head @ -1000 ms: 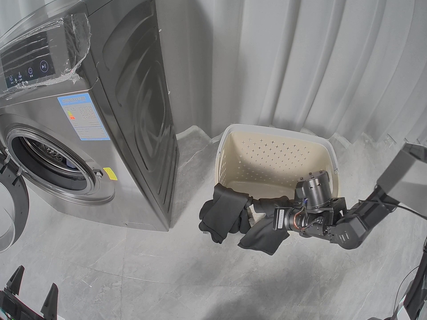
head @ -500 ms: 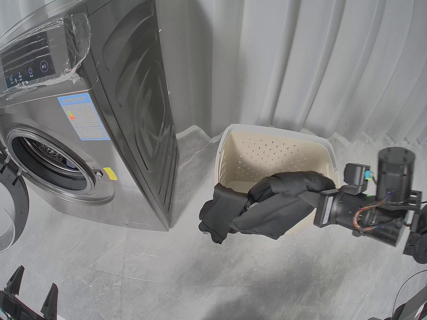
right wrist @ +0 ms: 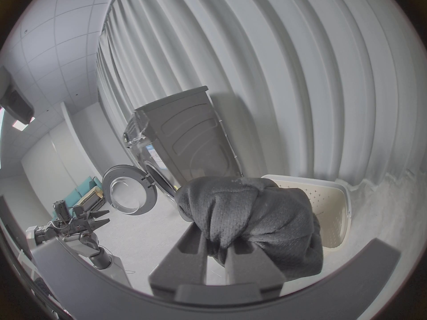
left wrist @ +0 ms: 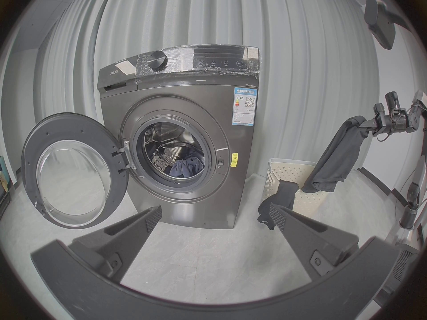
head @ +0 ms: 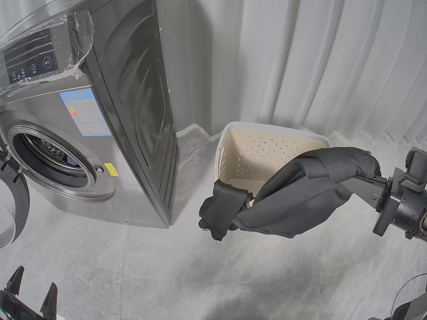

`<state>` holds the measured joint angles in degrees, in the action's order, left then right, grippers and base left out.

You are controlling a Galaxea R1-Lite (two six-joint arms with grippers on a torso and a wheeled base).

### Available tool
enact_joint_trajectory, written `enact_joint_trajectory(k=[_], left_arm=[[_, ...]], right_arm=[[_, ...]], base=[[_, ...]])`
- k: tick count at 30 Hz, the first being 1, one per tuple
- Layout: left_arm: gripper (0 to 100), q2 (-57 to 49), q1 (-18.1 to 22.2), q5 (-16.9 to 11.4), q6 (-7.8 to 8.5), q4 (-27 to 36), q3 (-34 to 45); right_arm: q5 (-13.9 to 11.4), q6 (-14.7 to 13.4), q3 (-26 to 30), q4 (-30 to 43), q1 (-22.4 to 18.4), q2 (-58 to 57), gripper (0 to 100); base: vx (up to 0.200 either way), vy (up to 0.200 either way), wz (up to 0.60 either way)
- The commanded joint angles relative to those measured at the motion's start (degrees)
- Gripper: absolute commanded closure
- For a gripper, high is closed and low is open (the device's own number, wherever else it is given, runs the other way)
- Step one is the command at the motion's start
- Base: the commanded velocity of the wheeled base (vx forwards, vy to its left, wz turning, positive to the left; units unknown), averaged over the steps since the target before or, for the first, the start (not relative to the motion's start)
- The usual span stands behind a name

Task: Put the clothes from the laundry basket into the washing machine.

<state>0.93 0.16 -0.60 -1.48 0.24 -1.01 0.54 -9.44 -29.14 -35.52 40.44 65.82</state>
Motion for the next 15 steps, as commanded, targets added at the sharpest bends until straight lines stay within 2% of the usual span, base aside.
enact_joint_trajectory(k=[1,7,15], left_arm=[[0,-0.93,0.02,-0.02,-0.02,0.02,1.01],[0,-0.93,0.02,-0.02,-0.02,0.02,1.01],[0,-0.84,0.02,-0.02,-0.11,0.02,1.01]], right_arm=[[-0.36,0.21,0.31,-0.16,0.08,-2.1,100],[-0.62,0.12,0.22,-0.16,0.08,-2.01,100],[-1.85,0.21,0.31,-3.15,0.17,-1.48,100]], base=[[-0.2,0.0,0.0],[0.0,0.0,0.0],[0.0,0.2,0.0]])
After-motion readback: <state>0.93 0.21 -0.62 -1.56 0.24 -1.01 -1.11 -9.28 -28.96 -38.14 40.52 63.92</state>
